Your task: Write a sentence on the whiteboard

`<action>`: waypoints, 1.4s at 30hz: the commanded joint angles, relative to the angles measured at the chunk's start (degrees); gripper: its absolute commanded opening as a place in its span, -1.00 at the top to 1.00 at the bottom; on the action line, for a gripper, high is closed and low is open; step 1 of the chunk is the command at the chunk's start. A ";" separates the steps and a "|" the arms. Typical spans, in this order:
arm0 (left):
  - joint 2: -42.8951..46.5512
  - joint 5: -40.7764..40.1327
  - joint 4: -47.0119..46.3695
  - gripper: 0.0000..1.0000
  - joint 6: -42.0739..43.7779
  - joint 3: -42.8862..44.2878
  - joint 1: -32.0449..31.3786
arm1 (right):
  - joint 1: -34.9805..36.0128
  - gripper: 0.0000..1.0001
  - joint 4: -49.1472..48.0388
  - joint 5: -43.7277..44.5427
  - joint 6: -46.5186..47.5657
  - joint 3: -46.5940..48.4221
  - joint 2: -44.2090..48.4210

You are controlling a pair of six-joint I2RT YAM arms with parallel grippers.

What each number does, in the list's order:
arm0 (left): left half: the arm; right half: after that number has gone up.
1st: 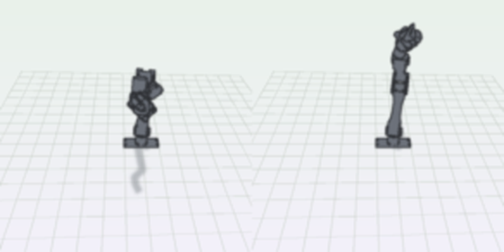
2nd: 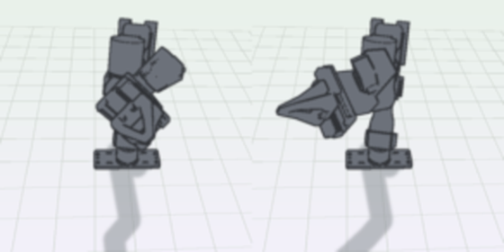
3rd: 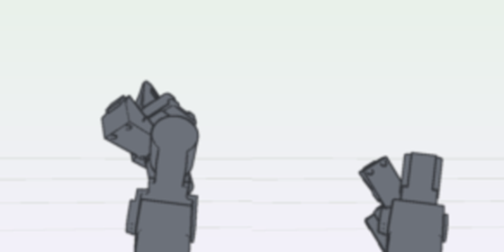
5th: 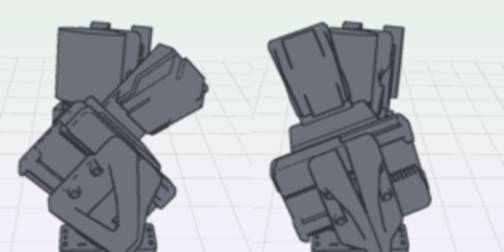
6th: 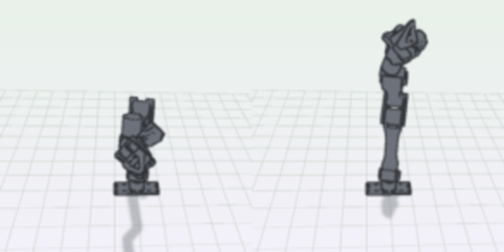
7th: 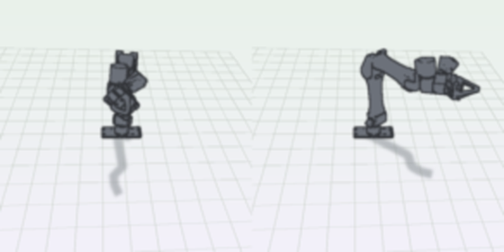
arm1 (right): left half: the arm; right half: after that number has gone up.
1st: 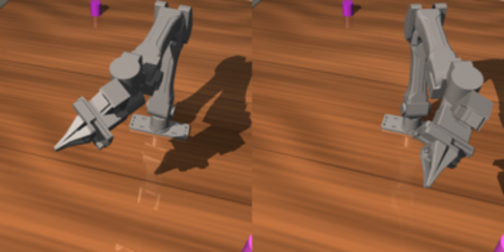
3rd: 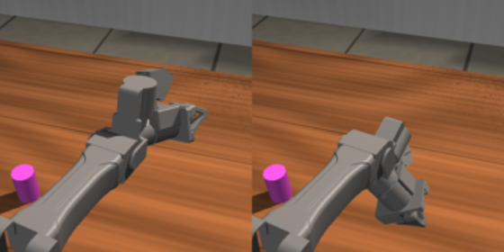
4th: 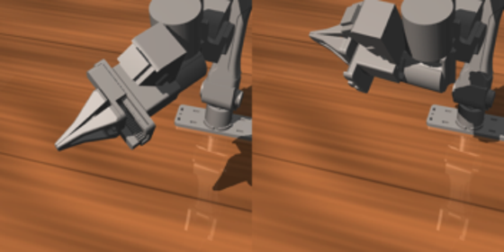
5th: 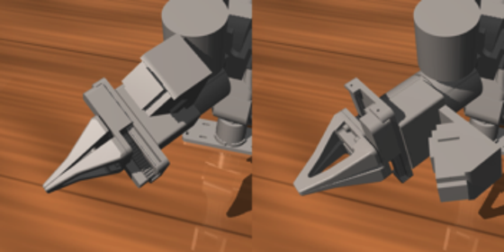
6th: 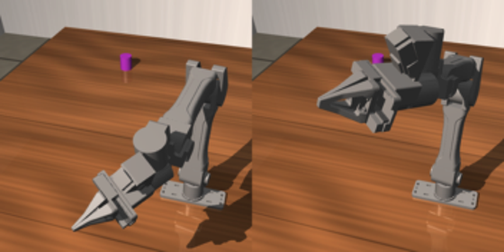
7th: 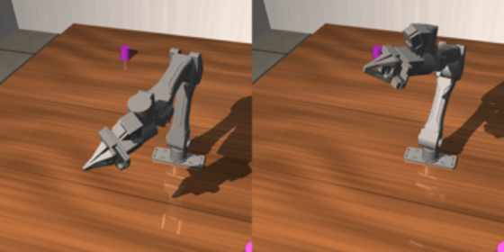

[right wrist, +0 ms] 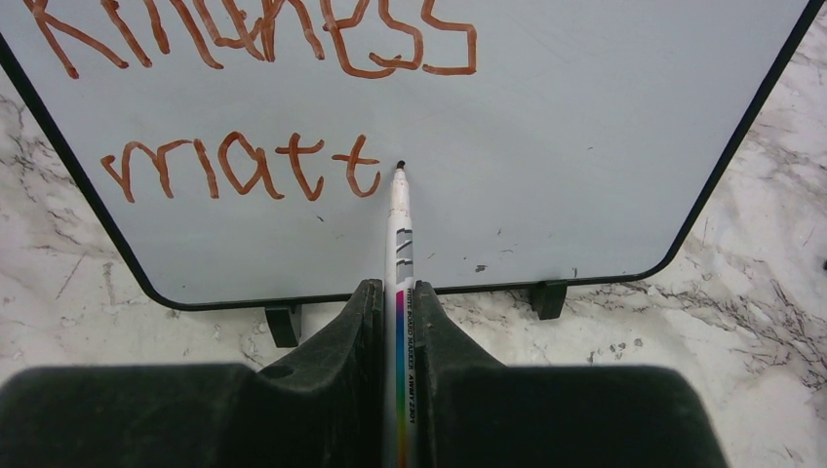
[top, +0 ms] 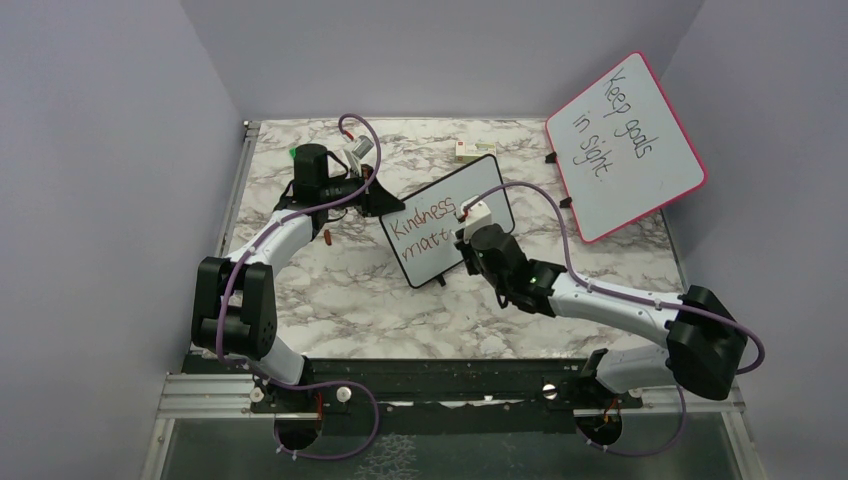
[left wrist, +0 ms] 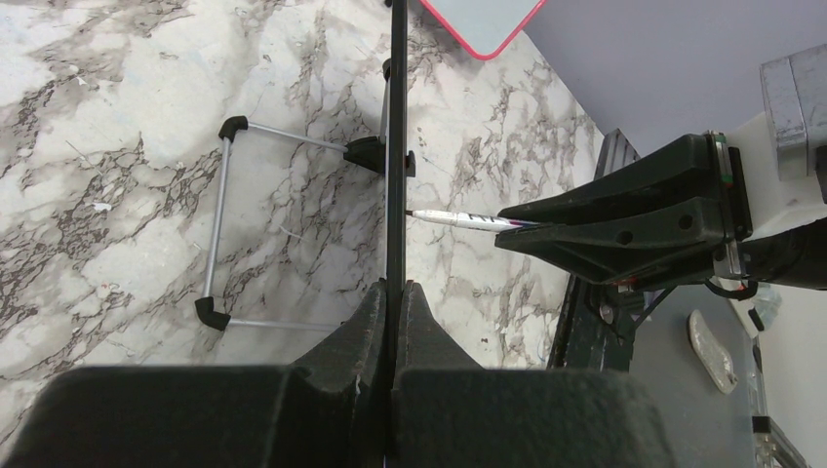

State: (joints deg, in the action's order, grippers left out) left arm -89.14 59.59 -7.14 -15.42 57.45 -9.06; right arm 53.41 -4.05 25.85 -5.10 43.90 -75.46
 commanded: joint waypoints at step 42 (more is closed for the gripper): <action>0.02 -0.79 4.19 1.00 1.01 -0.15 -0.08 | -1.46 0.99 -3.57 -0.22 2.20 1.88 -0.31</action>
State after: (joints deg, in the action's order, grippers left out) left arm -89.14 59.59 -7.11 -15.42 57.45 -9.06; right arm 52.38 -5.93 27.77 -3.42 43.94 -75.85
